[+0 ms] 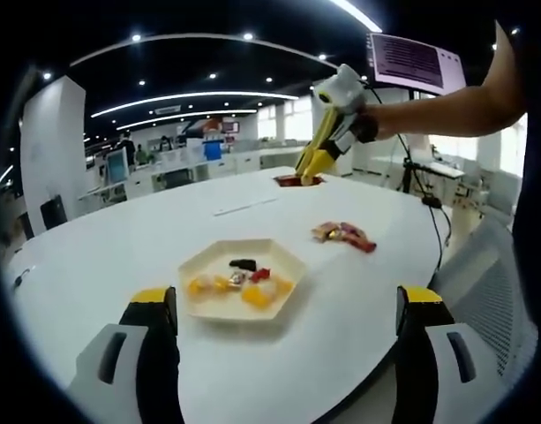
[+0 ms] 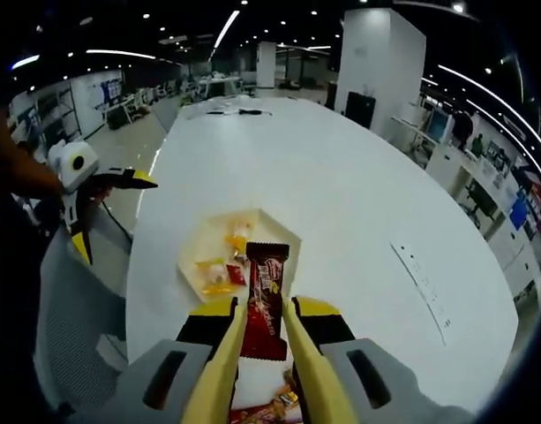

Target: Place the target food into the container with the food tongs after gripping and lifting it, then release it inside without dropping or visibly crushing the food.

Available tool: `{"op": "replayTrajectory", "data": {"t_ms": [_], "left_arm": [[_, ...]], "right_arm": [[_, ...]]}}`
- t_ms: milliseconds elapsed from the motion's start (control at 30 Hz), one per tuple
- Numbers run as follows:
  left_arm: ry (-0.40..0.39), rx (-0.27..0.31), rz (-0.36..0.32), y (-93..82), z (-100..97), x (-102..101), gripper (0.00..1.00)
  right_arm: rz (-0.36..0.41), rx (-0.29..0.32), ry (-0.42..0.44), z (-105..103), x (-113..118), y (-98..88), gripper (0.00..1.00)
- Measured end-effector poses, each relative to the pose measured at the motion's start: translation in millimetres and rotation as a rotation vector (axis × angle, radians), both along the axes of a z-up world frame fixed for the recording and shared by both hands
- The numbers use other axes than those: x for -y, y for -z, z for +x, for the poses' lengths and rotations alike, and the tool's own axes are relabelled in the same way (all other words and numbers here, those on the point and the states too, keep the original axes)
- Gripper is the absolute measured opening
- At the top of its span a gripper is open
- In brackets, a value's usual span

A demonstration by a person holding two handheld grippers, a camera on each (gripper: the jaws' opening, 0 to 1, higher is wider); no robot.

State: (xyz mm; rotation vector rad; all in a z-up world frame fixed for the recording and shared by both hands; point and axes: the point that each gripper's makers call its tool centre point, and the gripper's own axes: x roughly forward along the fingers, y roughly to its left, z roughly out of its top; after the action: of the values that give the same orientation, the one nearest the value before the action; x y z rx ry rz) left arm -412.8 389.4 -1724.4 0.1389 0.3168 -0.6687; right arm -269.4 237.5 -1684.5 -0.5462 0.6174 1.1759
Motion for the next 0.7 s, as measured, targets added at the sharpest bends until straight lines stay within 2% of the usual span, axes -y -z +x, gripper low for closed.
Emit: {"op": "replayTrajectory", "data": {"t_ms": [233, 333, 533, 700], "left_arm": [[0.007, -0.029, 0.009, 4.4, 0.1, 1.2, 0.99], [0.012, -0.062, 0.011, 6.6, -1.3, 1.4, 0.99], [0.013, -0.052, 0.036, 10.2, -1.8, -5.1, 0.99], [-0.014, -0.025, 0.017, 7.1, 1.9, -4.4, 0.99]], "right_arm": [[0.001, -0.001, -0.026, -1.9, -17.5, -1.1, 0.23], [-0.004, -0.001, -0.043, -3.7, -25.4, -1.3, 0.23], [-0.005, 0.003, -0.084, -4.5, -51.0, -4.9, 0.23], [-0.003, 0.004, -0.119, -6.8, -71.0, -6.6, 0.23]]}}
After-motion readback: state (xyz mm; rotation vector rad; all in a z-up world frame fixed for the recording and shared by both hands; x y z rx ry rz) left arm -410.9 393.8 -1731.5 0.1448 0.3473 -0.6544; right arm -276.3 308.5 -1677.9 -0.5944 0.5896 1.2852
